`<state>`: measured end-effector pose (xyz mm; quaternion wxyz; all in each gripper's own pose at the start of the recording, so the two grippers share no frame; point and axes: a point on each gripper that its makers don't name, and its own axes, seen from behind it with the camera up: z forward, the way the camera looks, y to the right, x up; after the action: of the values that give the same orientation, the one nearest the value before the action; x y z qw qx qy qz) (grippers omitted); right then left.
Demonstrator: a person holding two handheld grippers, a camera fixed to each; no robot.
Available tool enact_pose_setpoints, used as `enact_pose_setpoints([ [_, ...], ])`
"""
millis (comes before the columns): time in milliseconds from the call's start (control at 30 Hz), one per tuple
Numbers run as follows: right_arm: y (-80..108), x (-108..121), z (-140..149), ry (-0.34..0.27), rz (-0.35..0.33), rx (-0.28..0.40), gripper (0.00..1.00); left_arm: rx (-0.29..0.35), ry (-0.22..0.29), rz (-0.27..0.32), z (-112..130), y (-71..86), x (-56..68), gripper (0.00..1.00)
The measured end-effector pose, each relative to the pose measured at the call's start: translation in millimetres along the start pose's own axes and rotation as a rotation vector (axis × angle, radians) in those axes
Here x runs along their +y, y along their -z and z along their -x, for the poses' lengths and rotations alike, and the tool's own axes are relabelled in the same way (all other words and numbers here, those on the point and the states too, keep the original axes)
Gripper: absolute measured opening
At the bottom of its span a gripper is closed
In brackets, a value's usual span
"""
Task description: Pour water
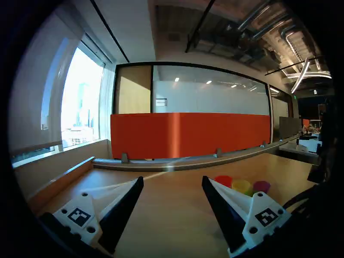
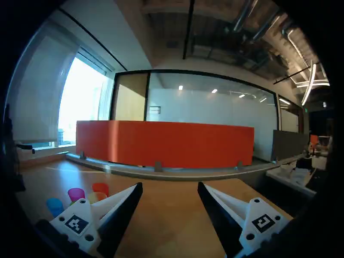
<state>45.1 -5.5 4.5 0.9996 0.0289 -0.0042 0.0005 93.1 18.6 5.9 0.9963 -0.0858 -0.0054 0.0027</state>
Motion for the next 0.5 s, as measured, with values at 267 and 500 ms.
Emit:
enact_pose_setpoints([
  [267,-3.6,-14.8,-4.4,-0.003,-0.070,-0.022,0.99,-0.013,0.006,0.045,-8.4,-3.9,6.8,1.00],
  [500,-7.5,-22.5,-14.6,-0.006,-0.111,-0.037,0.99,-0.017,0.010,0.079,-23.7,-8.3,12.9,1.00],
])
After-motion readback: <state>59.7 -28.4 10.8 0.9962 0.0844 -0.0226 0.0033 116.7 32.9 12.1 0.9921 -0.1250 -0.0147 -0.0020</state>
